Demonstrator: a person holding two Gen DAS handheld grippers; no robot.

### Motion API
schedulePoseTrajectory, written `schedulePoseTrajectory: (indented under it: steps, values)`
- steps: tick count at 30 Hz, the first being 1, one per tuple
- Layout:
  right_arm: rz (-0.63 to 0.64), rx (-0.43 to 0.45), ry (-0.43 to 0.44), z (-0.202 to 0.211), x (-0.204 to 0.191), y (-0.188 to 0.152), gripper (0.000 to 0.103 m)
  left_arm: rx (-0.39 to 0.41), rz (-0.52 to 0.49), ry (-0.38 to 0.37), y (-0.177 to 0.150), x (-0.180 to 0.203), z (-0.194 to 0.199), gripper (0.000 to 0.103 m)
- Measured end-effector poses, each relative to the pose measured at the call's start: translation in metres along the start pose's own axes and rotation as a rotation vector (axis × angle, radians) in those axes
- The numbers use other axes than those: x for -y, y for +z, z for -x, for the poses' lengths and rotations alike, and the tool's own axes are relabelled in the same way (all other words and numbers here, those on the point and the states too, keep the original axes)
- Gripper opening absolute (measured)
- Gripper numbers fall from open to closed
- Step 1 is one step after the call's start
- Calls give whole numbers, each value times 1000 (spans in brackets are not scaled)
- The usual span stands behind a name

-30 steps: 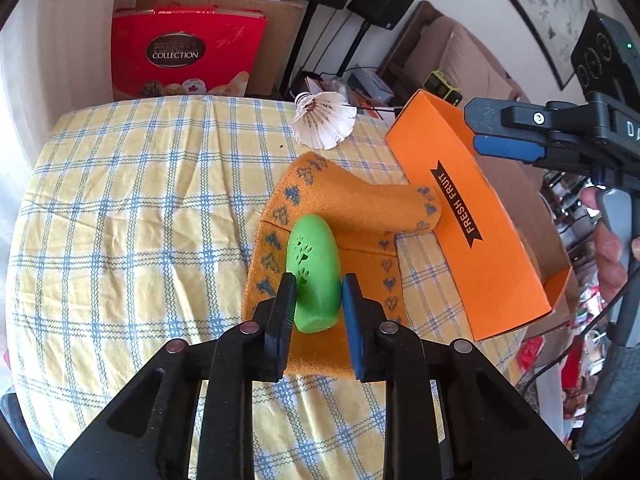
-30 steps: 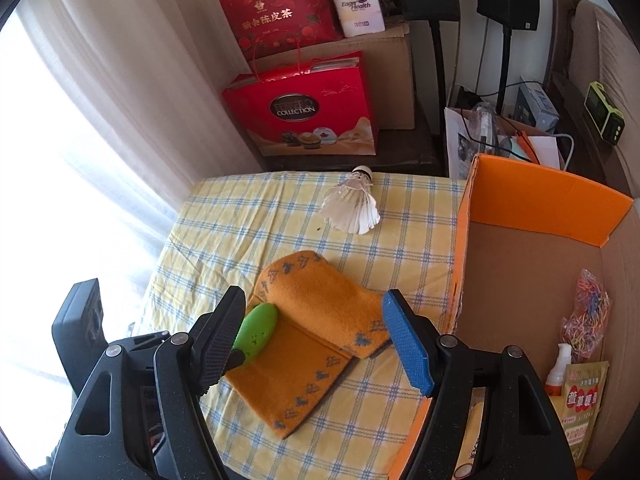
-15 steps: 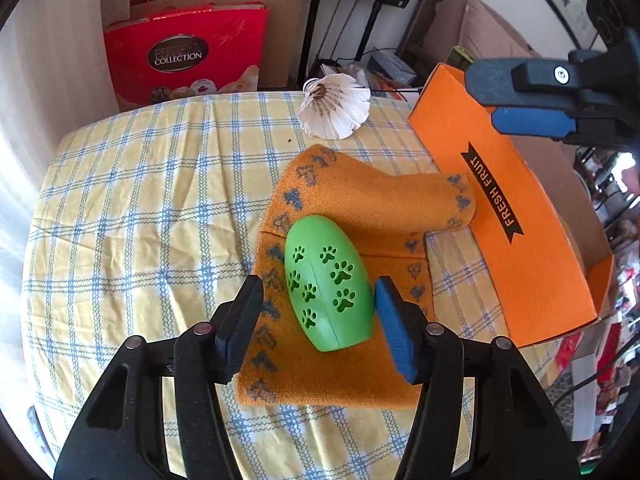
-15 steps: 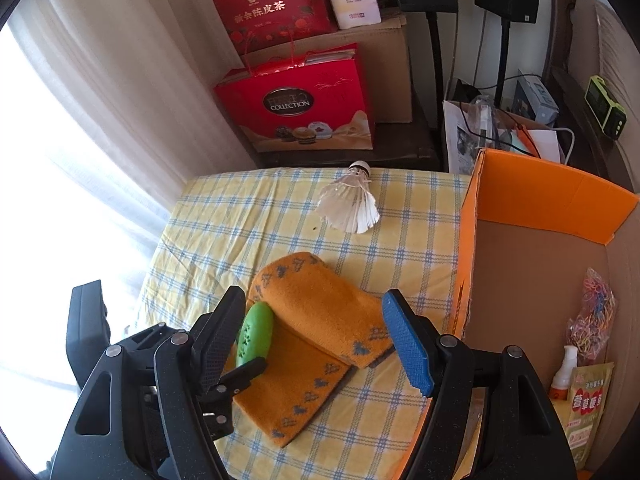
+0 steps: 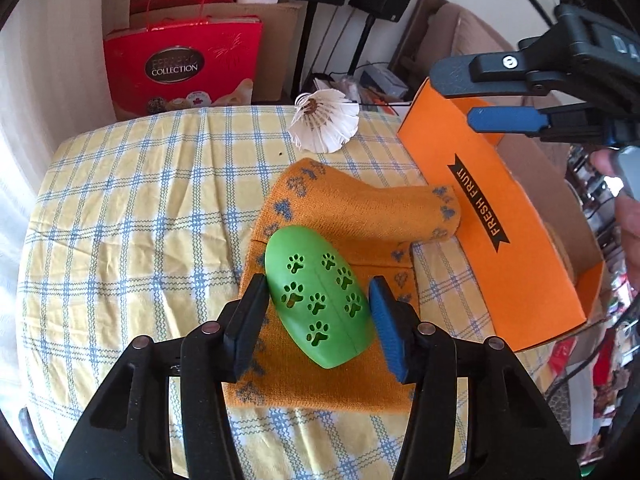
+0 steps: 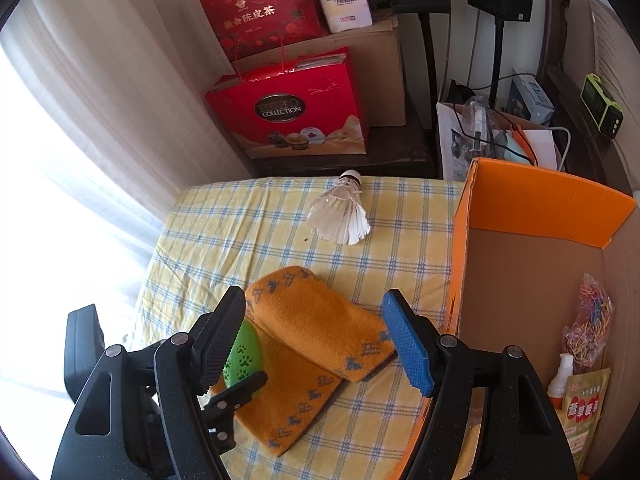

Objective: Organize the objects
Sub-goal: 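Hold the green egg in the left gripper while the right gripper grasps the white shuttlecock, then carry the egg and shuttlecock into the cardboard box with both grippers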

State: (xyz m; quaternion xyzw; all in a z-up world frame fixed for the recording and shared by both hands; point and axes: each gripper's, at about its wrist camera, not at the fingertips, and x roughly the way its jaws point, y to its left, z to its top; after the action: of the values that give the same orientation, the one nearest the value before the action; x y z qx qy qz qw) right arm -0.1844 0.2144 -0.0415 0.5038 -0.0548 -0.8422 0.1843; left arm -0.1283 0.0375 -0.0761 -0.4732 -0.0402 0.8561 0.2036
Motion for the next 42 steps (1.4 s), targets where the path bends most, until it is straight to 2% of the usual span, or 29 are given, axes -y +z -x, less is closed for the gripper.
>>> schedulePoseTrajectory:
  steps: [7, 16, 22, 24, 28, 32, 36, 39, 42]
  values:
    - [-48, -42, 28, -23, -2, 32, 73, 54, 39, -37, 4, -14, 34, 49]
    - [-84, -96, -39, -69, 7, 79, 73, 72, 61, -46, 9, -30, 47, 49]
    - [-68, -169, -121, -111, 14, 99, 61, 64, 77, -55, 8, -38, 42, 49]
    - [-50, -192, -150, -124, 14, 104, 60, 65, 77, -55, 9, -40, 41, 49]
    - [-29, -250, -175, -146, 18, 109, 52, 63, 81, -66, 11, -44, 39, 49]
    - [-35, -304, -163, -163, 23, 112, 52, 53, 83, -71, 10, -47, 34, 49]
    - [-21, -315, -181, -172, 24, 117, 50, 39, 92, -75, 9, -50, 29, 49]
    - [-15, -329, -173, -176, 23, 118, 35, 34, 95, -75, 9, -51, 27, 49]
    - [7, -334, -181, -178, 22, 117, 30, 37, 102, -79, 7, -52, 28, 49]
